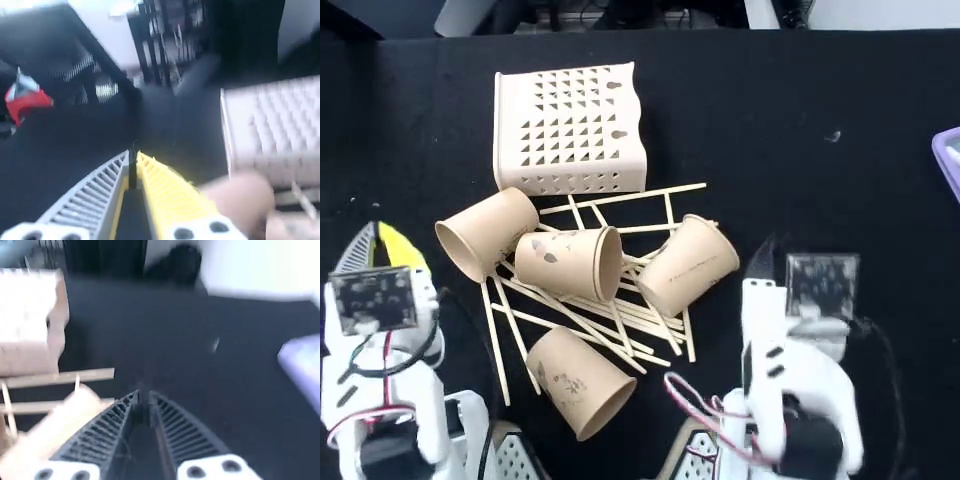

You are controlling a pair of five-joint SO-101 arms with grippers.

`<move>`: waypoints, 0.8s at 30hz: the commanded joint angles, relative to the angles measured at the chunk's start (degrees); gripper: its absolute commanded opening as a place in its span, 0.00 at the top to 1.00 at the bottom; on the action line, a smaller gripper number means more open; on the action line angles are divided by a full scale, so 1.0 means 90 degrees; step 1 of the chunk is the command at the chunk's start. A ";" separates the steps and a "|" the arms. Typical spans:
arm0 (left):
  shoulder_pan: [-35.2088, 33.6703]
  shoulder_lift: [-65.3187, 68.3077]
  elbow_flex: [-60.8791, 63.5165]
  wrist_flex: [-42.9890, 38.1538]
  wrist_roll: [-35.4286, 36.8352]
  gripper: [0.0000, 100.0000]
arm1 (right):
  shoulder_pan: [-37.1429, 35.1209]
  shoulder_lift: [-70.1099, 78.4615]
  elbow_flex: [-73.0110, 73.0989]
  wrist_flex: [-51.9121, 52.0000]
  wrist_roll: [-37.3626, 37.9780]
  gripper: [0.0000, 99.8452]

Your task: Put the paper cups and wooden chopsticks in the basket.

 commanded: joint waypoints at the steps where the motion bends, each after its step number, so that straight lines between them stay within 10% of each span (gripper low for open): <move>1: 0.0063 0.1094 -0.0532 -0.0694 0.0811 0.84 | -0.0430 -0.0347 -0.1509 -0.0049 0.0059 0.83; 13: 0.1392 0.7990 -0.4195 -0.1690 0.1387 0.79 | -0.1690 0.4078 -0.4205 -0.0098 -0.1426 0.83; 24: 0.1324 1.3050 -0.7604 -0.1631 0.1407 0.79 | -0.1739 0.7370 -0.3551 -0.2061 -0.2071 0.83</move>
